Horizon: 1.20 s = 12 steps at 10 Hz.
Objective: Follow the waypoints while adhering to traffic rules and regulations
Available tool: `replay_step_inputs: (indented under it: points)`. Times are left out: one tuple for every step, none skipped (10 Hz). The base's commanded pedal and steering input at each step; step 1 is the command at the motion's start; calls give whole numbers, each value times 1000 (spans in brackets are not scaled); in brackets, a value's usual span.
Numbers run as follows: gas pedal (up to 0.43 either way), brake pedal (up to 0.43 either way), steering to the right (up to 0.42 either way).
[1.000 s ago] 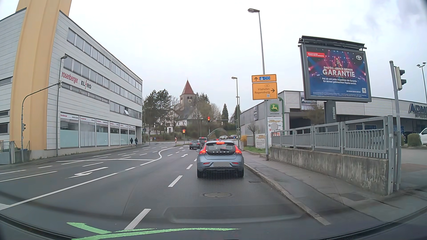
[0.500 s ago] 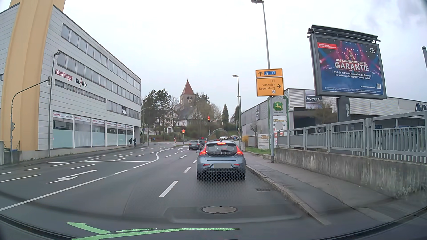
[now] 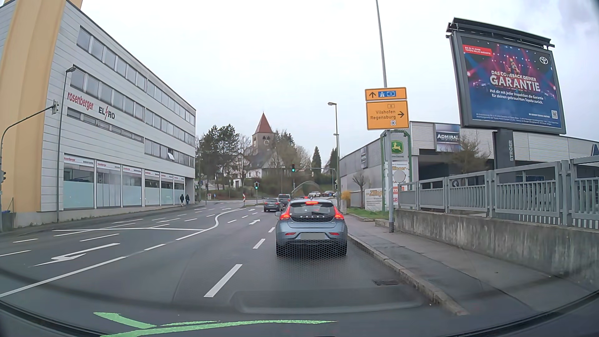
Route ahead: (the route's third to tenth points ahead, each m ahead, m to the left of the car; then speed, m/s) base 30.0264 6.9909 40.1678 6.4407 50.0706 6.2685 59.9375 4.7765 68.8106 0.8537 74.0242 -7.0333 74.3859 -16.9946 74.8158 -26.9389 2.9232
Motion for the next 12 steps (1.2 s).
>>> replay_step_inputs:
  points:
    - [0,140,-1]
    - [0,146,0]
    - [0,152,0]
    - [0,159,0]
    - [0,165,0]
    - [0,165,0]
    - [0,165,0]
    - [0,171,0]
    - [0,171,-1]
    - [0,171,-2]
    - [0,171,-5]
    - [0,171,-6]
